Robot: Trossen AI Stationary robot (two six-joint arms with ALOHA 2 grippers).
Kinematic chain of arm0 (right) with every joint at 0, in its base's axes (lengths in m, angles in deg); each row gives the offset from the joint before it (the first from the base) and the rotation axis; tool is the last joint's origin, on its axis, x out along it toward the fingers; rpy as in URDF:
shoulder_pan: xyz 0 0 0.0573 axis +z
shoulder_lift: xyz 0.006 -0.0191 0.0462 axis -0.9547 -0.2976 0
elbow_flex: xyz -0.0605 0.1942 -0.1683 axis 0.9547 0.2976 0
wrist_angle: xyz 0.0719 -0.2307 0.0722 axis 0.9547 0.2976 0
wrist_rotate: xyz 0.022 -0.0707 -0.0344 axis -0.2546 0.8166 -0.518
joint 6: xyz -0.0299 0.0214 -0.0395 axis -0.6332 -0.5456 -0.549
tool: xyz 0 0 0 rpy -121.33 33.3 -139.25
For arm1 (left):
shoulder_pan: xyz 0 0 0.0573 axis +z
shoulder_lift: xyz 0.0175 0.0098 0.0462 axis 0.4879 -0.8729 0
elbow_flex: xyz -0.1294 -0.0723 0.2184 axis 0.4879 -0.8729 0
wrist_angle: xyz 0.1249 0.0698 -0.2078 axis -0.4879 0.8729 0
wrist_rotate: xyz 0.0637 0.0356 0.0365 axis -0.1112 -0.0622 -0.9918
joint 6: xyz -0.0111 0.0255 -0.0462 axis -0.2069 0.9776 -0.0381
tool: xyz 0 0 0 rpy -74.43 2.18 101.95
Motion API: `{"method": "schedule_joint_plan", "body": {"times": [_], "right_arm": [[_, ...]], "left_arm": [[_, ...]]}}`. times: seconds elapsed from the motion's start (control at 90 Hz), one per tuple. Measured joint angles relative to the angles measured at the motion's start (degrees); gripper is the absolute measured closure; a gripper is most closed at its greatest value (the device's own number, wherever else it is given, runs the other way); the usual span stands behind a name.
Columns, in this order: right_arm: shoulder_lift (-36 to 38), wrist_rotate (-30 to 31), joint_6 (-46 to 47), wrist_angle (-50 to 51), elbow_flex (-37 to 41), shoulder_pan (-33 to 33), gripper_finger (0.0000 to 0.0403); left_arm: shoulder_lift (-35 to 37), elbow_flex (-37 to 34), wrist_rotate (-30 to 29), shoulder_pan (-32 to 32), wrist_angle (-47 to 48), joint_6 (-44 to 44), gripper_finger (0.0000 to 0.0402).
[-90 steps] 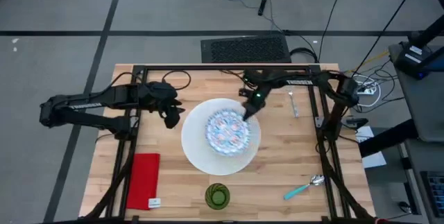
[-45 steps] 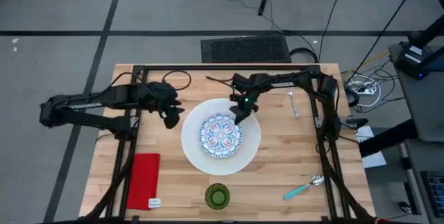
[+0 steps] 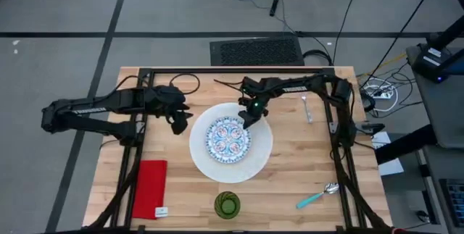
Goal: Set table place
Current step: Put the blue patterned plate on the white tablemat, then put the white table knife to the right side of the blue patterned plate on the white tablemat
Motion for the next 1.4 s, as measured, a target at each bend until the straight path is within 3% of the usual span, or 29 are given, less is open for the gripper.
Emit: {"method": "schedule_joint_plan", "body": {"times": [0.244, 0.644, 0.911, 1.133, 1.278, 1.4], "right_arm": [[0.02, 4.74, 0.17, 2.67, 0.0, 0.0, 0.036], [3.2, 7.36, -0.57, 6.0, 0.02, -0.84, 0.0282], [15.85, 14.74, -2.91, 11.47, 0.02, -1.66, 0.0299], [26.63, 26.68, -4.39, 12.59, 0.02, 1.88, 0.0319], [30.07, 33.64, -3.87, 9.1, 0.02, 5.43, 0.033], [30.98, 35.13, -3.43, 5.34, 0.02, 8.12, 0.0338]], "left_arm": [[0.0, 0.0, 0.0, 0.02, 0.0, -0.31, 0.0253], [0.0, 0.0, 0.0, 0.02, 0.01, -0.44, 0.0253], [0.0, 0.0, 0.0, 0.02, 0.0, -0.42, 0.0253], [0.0, 0.0, 0.0, 0.02, 0.02, -0.49, 0.0253], [0.0, 0.0, 0.0, 0.01, 0.0, -0.51, 0.0253], [-0.42, 0.0, 0.01, 0.0, -0.02, -2.74, 0.0253]]}}
